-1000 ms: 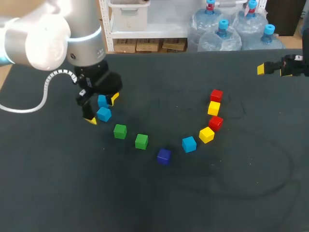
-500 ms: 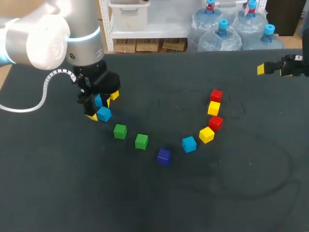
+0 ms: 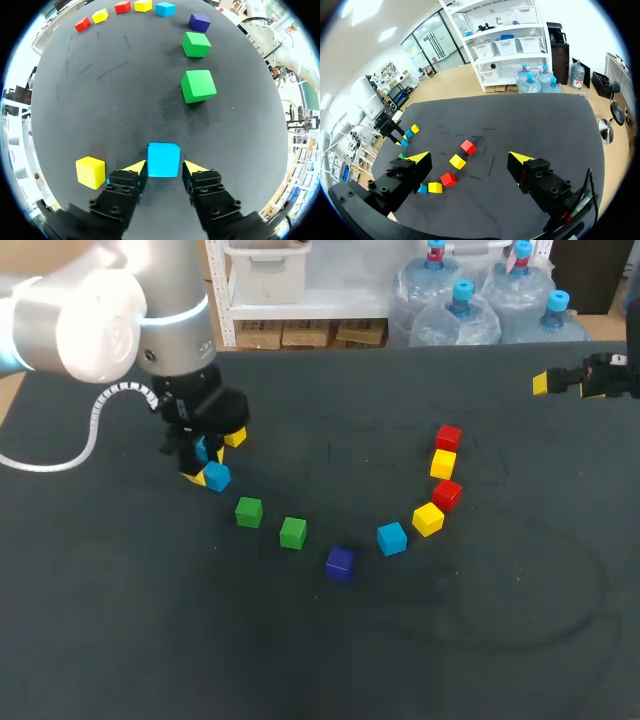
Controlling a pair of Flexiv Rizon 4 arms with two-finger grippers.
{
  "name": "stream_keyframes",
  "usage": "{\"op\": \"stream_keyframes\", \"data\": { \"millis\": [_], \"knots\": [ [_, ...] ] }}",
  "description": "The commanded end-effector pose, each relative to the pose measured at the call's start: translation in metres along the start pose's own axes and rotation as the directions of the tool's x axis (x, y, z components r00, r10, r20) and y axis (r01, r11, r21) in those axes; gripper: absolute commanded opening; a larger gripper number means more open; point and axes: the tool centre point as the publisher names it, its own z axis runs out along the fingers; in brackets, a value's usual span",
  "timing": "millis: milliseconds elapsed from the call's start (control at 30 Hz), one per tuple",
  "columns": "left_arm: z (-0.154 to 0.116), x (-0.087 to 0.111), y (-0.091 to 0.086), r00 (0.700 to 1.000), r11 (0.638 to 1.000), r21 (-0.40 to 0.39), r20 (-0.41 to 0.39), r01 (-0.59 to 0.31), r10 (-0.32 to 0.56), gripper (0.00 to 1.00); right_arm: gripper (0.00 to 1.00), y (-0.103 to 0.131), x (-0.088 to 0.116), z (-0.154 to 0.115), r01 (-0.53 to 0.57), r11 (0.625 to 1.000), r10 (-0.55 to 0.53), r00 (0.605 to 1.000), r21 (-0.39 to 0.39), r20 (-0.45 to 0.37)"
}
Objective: Place the blue cubes, place green cubes on the blue cubes, place the yellow cubes on the green cubes, then place the red cubes on the yellow cubes, and place purple cube on the red cubes.
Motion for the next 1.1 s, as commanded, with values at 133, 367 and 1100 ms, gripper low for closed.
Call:
{"op": "stream_keyframes", "data": {
  "millis": [133, 367, 1100],
  "knots": [
    [0.0, -0.001, 0.003, 1.0, 1.0, 0.008, 0.0, 0.002, -0.002, 0.22, 1.0, 0.001, 0.0, 0.0, -0.001, 1.0, 0.001, 1.0, 0.004, 0.001],
    [-0.002, -0.003, 0.003, 1.0, 1.0, 0.004, -0.001, 0.006, -0.006, 0.0, 1.0, 0.001, 0.0, 0.0, -0.001, 1.0, 0.001, 1.0, 0.004, 0.001],
    [-0.052, -0.063, 0.023, 0.986, 0.987, -0.032, -0.06, 0.155, -0.156, 0.0, 1.0, 0.001, 0.0, 0.0, -0.001, 1.0, 0.001, 1.0, 0.004, 0.001]
  ]
}}
